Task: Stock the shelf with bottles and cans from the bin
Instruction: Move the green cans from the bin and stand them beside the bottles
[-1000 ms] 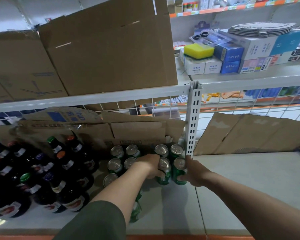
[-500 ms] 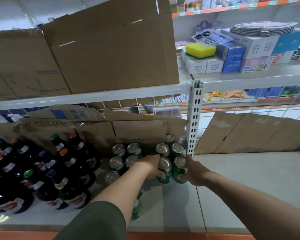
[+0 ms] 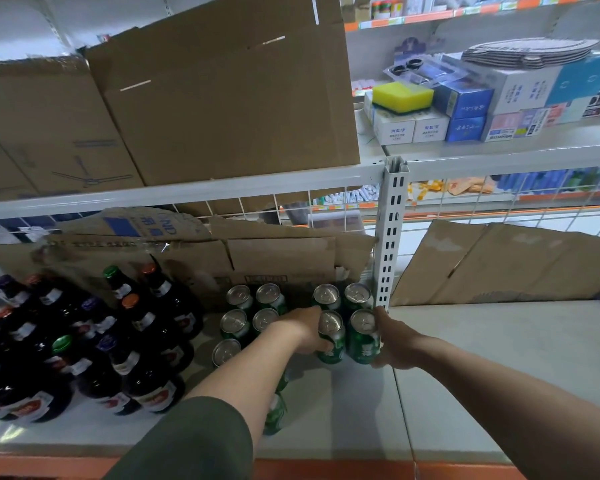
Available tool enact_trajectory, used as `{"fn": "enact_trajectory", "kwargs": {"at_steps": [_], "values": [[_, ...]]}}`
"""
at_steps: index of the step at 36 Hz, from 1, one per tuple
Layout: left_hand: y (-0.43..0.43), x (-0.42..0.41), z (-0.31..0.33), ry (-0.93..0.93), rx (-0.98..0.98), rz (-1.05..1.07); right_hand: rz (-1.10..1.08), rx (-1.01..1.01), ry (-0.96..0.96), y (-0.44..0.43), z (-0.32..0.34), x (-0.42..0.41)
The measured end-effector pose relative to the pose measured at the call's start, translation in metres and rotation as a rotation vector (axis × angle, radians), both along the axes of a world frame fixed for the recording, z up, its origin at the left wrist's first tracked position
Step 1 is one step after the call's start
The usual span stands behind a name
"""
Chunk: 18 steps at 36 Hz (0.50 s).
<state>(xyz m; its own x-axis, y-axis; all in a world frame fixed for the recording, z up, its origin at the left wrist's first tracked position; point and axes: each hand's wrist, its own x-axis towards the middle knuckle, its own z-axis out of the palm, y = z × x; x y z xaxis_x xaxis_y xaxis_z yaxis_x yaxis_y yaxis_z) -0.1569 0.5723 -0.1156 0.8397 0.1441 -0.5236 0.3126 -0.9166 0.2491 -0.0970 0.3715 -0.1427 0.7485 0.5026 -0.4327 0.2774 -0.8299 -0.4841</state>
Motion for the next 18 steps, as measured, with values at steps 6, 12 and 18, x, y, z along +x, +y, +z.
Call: {"fn": "enact_trajectory", "kwargs": {"at_steps": [6,12,18], "values": [[-0.004,0.002,0.01,0.062,0.01,0.001,0.029,-0.068,0.006,-0.007,0.01,0.001],[-0.013,0.004,0.045,-0.14,-0.056,0.155,0.032,-0.035,-0.068,-0.021,0.032,0.013],[-0.038,0.018,0.066,-0.344,-0.042,0.086,0.015,0.084,-0.097,-0.047,0.057,0.019]]}}
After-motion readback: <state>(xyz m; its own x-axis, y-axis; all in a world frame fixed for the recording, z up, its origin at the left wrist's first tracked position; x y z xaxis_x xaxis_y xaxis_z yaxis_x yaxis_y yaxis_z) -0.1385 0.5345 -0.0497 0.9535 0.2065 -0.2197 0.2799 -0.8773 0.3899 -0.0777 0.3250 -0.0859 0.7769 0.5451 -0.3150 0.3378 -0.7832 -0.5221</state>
